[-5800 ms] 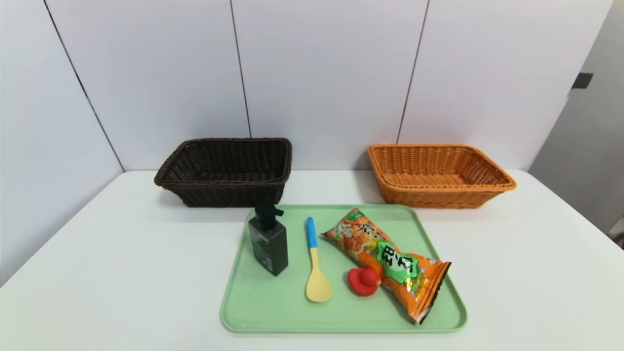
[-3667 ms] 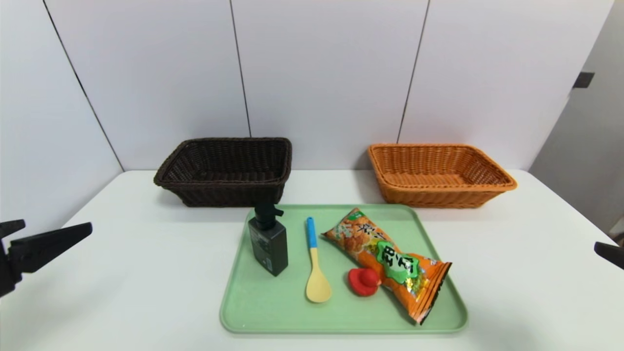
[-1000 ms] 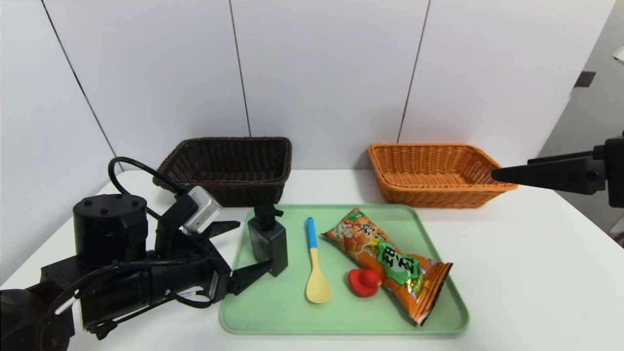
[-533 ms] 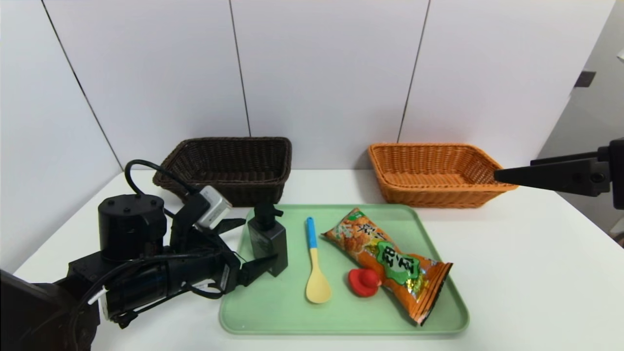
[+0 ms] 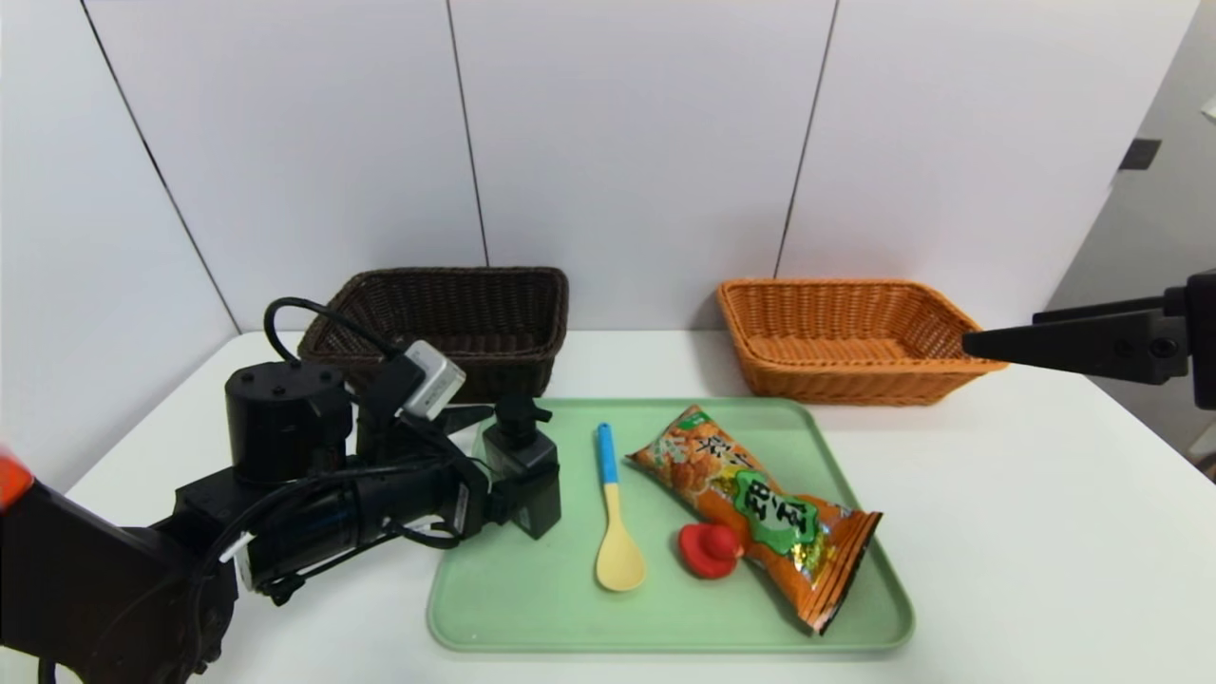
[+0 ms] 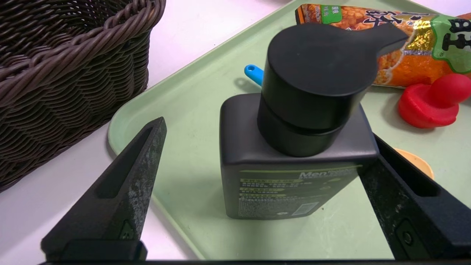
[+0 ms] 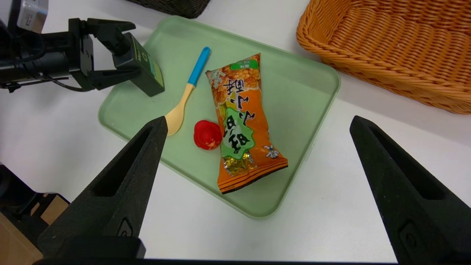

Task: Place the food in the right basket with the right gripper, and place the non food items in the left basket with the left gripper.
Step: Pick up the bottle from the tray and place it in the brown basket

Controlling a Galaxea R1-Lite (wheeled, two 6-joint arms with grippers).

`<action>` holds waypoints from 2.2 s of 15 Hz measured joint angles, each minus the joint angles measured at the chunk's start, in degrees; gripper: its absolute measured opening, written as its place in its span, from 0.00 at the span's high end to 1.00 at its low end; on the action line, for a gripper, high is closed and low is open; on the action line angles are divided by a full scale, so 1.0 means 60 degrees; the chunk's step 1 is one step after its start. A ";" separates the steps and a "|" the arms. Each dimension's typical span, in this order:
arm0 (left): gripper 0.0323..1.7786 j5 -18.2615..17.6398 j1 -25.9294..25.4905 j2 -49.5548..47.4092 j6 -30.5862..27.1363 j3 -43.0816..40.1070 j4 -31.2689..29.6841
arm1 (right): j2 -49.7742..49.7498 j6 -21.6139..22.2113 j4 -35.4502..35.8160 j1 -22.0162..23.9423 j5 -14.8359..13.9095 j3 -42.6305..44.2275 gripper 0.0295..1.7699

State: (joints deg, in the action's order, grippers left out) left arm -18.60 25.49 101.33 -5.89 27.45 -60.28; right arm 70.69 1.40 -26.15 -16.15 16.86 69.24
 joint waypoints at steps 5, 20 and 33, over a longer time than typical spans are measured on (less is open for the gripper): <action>0.05 0.0000 0.0051 0.0347 -0.0033 0.0142 -0.0018 | 0.0004 -0.0010 0.0004 -0.0008 0.0010 0.0000 0.03; 0.37 0.0018 0.0055 0.1061 0.0219 0.0154 -0.0945 | 0.0057 -0.0014 -0.0006 -0.0248 0.0014 0.0004 0.03; 0.38 0.0236 -0.0124 -0.1617 0.0260 0.1585 0.1723 | 0.0037 0.0000 -0.0010 -0.0248 -0.0004 -0.0079 0.03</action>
State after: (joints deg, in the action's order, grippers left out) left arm -17.19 24.75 91.62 -4.33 36.96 -49.94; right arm 70.91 1.40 -26.21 -17.64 16.84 68.77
